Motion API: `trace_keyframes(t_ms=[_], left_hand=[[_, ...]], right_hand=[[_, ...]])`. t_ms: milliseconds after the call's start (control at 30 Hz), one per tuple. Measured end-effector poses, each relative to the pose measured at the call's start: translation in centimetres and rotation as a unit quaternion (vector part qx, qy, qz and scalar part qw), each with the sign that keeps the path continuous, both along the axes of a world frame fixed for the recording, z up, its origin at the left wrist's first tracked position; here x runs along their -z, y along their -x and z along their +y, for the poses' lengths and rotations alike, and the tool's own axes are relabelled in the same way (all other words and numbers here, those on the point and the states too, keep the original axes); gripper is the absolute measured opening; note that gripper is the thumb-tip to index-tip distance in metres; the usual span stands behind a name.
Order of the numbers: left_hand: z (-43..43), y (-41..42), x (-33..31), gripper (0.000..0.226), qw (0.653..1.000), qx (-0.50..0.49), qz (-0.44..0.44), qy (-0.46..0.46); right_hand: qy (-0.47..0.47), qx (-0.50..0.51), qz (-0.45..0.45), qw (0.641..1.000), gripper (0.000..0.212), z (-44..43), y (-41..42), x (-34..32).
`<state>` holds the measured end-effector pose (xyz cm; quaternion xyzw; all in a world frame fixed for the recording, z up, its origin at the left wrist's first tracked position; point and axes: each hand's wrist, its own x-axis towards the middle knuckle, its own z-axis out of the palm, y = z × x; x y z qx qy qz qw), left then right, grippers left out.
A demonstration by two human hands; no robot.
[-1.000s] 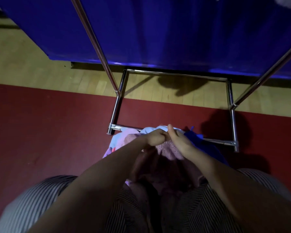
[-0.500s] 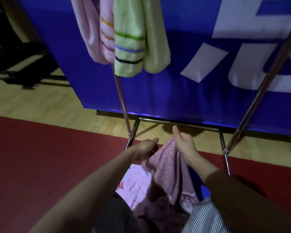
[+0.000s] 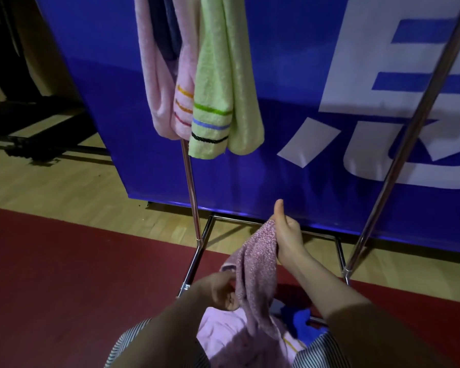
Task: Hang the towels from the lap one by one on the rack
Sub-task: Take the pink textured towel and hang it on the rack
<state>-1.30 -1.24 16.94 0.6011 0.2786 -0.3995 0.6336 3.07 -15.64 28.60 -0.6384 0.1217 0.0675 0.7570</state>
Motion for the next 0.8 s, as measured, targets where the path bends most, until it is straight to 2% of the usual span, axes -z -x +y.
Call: trace_keyframes(t_ms=[67, 100, 233, 300, 333, 400, 533, 600, 667, 733, 800], left_hand=[[-0.1, -0.1, 0.6, 0.054, 1.0, 0.011, -0.009, 0.018], [0.3, -0.1, 0.7, 0.052, 1.0, 0.029, -0.008, 0.01], [-0.2, 0.6, -0.8, 0.022, 0.999, 0.023, 0.023, 0.018], [-0.4, 0.3, -1.4, 0.021, 0.997, -0.066, -0.017, -0.023], [-0.3, -0.2, -1.0, 0.023, 0.991, -0.126, -0.046, -0.014], [-0.2, -1.1, -1.5, 0.027, 0.97, -0.213, -0.102, 0.059], [-0.4, -1.8, -3.3, 0.035, 0.932, -0.219, -0.206, 0.201], [-0.7, -1.7, -4.2, 0.04, 0.921, -0.19, -0.239, 0.24], [-0.8, -1.3, -4.8, 0.049, 0.915, -0.147, -0.263, 0.269], [-0.9, -1.0, -5.6, 0.042, 0.91, -0.118, -0.265, 0.296], [-0.9, -0.7, -6.2, 0.038, 0.908, -0.101, -0.259, 0.312]], right_hand=[[0.004, -0.001, -0.003, 1.0, 0.052, -0.5, 0.1, 0.1], [0.005, 0.002, -0.004, 1.0, 0.051, -0.8, 0.3, 0.2], [0.044, 0.017, -0.001, 0.999, 0.05, -1.8, 0.7, 1.4], [0.105, -0.01, -0.01, 0.994, 0.048, -2.7, 1.1, 2.4], [0.138, -0.032, -0.006, 0.99, 0.045, -3.0, 1.4, 2.7], [0.199, -0.088, 0.03, 0.976, 0.044, -3.5, 2.0, 3.6], [0.345, -0.24, 0.14, 0.897, 0.052, -3.9, 3.9, 5.0], [0.319, -0.249, 0.143, 0.903, 0.052, -3.6, 4.1, 5.0], [0.249, -0.192, 0.084, 0.946, 0.036, -3.1, 3.7, 4.8], [0.114, -0.129, 0.039, 0.984, 0.034, -2.7, 3.1, 4.4], [0.001, -0.139, 0.034, 0.99, 0.035, -2.8, 2.8, 3.9]])
